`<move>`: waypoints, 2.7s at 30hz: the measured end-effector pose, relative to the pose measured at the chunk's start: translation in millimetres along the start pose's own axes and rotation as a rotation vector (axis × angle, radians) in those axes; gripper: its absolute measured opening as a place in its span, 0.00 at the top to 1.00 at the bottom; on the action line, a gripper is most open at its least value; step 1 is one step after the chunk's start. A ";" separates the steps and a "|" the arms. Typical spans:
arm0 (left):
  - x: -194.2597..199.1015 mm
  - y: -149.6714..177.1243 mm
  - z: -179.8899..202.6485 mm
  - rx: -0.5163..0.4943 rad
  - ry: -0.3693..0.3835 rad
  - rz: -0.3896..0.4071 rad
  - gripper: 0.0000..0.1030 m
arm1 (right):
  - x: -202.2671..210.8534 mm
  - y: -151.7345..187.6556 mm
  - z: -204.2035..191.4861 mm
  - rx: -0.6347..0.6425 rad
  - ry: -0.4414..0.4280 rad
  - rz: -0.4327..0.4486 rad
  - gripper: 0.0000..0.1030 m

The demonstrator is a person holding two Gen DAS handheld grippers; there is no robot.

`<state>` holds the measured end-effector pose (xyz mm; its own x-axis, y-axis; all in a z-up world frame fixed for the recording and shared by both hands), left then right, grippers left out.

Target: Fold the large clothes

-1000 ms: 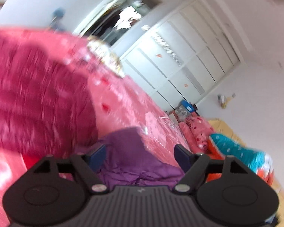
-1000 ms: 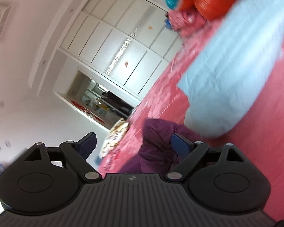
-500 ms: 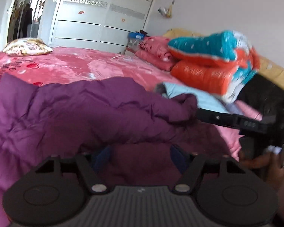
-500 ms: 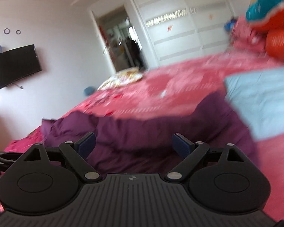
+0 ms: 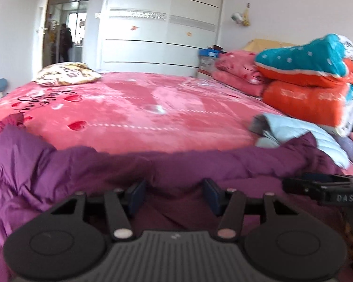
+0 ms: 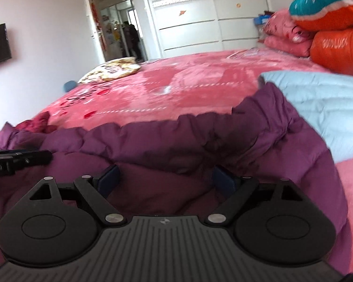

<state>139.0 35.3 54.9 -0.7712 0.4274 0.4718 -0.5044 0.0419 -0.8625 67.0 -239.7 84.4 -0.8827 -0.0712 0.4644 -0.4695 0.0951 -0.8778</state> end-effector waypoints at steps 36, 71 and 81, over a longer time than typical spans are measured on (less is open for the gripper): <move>-102.8 17.2 -23.9 0.027 -0.034 0.023 0.32 | -73.0 11.0 33.0 -0.044 0.076 -0.055 0.00; 96.9 -0.5 -86.3 0.269 -0.094 -0.067 0.04 | 63.3 -27.6 128.8 -0.473 -0.076 0.027 0.00; 121.1 35.1 -137.2 0.549 -0.003 -0.069 0.03 | 67.8 60.9 155.2 -0.751 -0.238 -0.107 0.00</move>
<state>81.2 212.4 56.6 -0.7299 0.4379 0.5248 -0.6815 -0.4079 -0.6076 -18.6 -392.9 44.2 -0.8444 -0.3199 0.4297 -0.5131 0.7137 -0.4769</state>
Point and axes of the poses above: each gripper's, at about its wrist camera, not at the fingertips, and x roughly against the way its jaws point, z to its right, y to its underside, the point moved 9 cm from there along -x, roughly the way its jaws point, and after that the axes turned 5 degrees about x, right-handed, at the moved point
